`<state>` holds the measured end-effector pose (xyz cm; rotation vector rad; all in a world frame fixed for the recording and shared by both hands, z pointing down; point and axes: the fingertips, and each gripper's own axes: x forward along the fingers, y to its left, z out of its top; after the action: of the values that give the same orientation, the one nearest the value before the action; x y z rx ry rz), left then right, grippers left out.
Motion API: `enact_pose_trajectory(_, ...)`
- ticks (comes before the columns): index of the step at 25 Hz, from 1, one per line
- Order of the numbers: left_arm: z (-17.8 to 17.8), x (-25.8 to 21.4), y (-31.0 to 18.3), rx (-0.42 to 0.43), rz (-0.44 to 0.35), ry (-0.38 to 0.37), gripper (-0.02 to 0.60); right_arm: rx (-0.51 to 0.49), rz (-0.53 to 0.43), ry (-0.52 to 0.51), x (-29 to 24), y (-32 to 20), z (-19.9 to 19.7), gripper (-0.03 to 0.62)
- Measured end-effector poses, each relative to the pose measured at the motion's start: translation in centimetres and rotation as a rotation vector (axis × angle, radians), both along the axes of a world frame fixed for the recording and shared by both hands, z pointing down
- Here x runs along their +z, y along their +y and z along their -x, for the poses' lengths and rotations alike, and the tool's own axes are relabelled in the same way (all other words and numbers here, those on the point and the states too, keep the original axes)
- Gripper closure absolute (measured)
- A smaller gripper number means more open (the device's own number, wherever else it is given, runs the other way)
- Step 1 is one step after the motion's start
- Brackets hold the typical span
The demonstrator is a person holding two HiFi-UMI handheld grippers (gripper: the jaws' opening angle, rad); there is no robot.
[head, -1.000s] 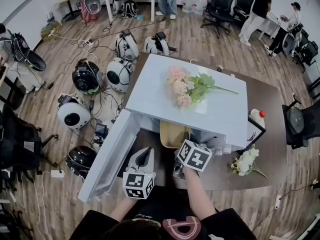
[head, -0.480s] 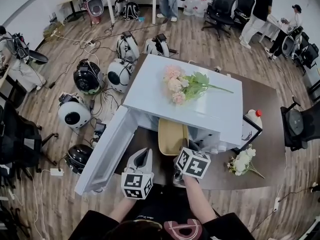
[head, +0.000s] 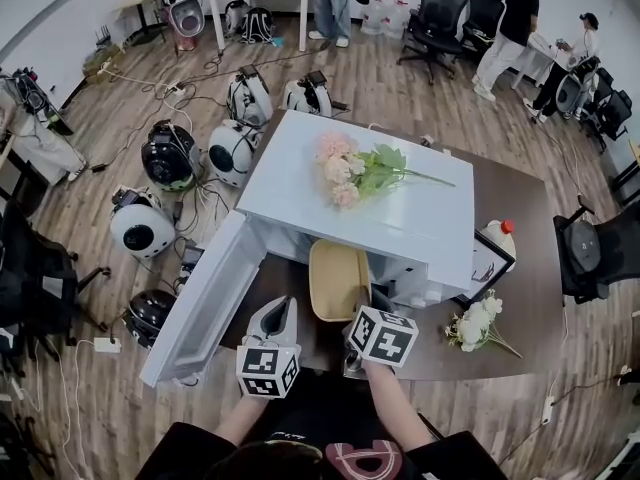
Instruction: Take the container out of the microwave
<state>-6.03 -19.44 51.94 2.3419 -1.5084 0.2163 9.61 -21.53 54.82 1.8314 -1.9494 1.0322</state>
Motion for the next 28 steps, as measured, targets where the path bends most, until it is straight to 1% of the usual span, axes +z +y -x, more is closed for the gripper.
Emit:
enact_pose_trajectory(4, -0.3, 0.0, -0.3, -0.009, 0.0, 0.007, 0.572, -0.011, 0.009, -0.017, 0.2, 0.9, -0.2, 0.566)
enact_pose_trajectory(8, -0.9, -0.1, -0.2, 0.001, -0.005, 0.01, 0.572, -0.005, 0.007, -0.026, 0.1, 1.9, -0.7, 0.566)
enact_pose_trajectory(16, -2.2, -0.1, -0.1, 0.025, -0.015, 0.029, 0.572, -0.003, -0.02, -0.016, -1.1, 2.3, -2.0, 0.566)
enact_pose_trajectory(28, -3.1, -0.3, -0.1, 0.025, -0.019, 0.032, 0.572, -0.011, -0.013, -0.012, -1.1, 3.2, -2.8, 0.566)
